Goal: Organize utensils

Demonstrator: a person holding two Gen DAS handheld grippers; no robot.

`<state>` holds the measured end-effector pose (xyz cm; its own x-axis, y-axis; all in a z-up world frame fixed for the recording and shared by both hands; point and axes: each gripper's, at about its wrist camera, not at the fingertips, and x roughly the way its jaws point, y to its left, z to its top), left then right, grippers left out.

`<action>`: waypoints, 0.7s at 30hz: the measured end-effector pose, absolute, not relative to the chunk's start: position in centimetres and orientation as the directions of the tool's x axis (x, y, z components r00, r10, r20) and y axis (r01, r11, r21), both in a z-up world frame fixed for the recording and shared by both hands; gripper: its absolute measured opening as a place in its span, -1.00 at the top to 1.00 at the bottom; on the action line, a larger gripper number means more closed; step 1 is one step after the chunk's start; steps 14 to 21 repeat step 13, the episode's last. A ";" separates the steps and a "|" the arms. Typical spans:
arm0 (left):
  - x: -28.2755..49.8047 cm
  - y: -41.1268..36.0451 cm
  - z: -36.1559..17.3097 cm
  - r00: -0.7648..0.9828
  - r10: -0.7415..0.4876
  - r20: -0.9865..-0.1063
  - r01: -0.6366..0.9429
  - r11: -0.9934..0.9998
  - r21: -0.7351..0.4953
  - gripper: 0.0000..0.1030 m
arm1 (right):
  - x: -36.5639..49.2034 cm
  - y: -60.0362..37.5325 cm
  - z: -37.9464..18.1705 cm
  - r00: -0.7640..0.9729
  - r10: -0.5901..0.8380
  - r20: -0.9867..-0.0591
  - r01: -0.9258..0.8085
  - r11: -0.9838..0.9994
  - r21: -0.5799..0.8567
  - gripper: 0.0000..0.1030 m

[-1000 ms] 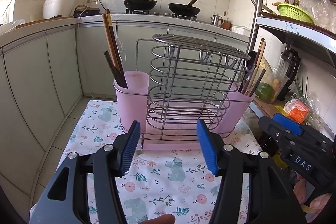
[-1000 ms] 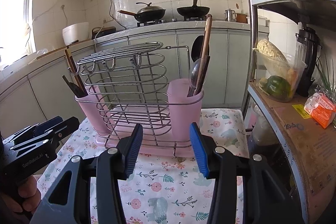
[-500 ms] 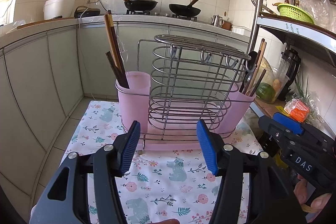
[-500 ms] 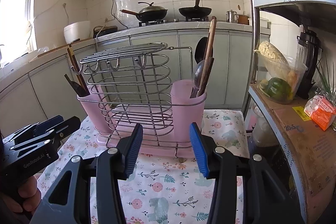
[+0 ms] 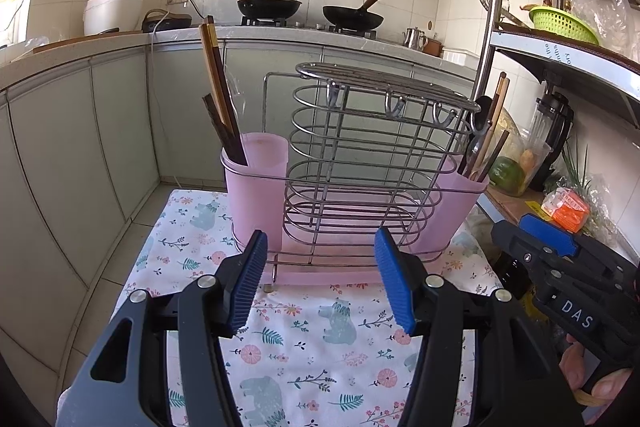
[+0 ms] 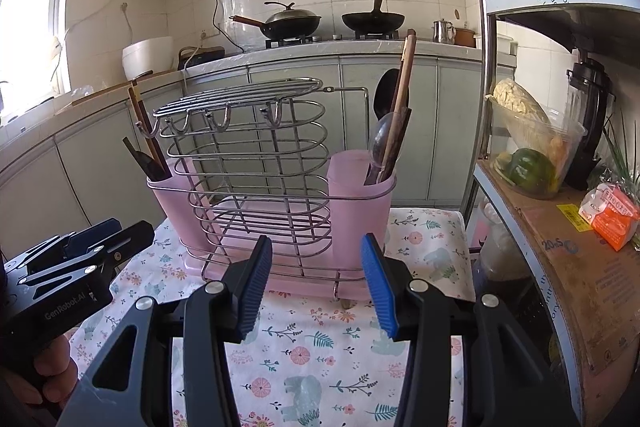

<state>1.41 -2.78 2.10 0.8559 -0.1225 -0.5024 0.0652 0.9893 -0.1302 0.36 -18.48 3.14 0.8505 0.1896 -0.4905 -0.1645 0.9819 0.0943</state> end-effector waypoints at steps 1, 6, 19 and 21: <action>1.4 -2.8 2.1 0.855 -0.121 -0.504 0.064 0.989 -0.130 -0.09 | 0.3 -18.5 3.2 0.850 0.190 -0.491 -0.165 0.982 0.094 0.11; 1.5 -2.8 1.8 0.856 -0.111 -0.505 0.054 0.990 -0.127 -0.09 | 0.4 -18.4 3.0 0.849 0.189 -0.493 -0.165 0.982 0.093 0.11; 1.7 -2.8 1.5 0.847 -0.113 -0.519 0.055 0.991 -0.126 -0.09 | 0.6 -18.5 2.6 0.845 0.188 -0.500 -0.164 0.982 0.093 0.11; 1.7 -2.8 1.5 0.847 -0.113 -0.519 0.055 0.991 -0.126 -0.09 | 0.6 -18.5 2.6 0.845 0.188 -0.500 -0.164 0.982 0.093 0.11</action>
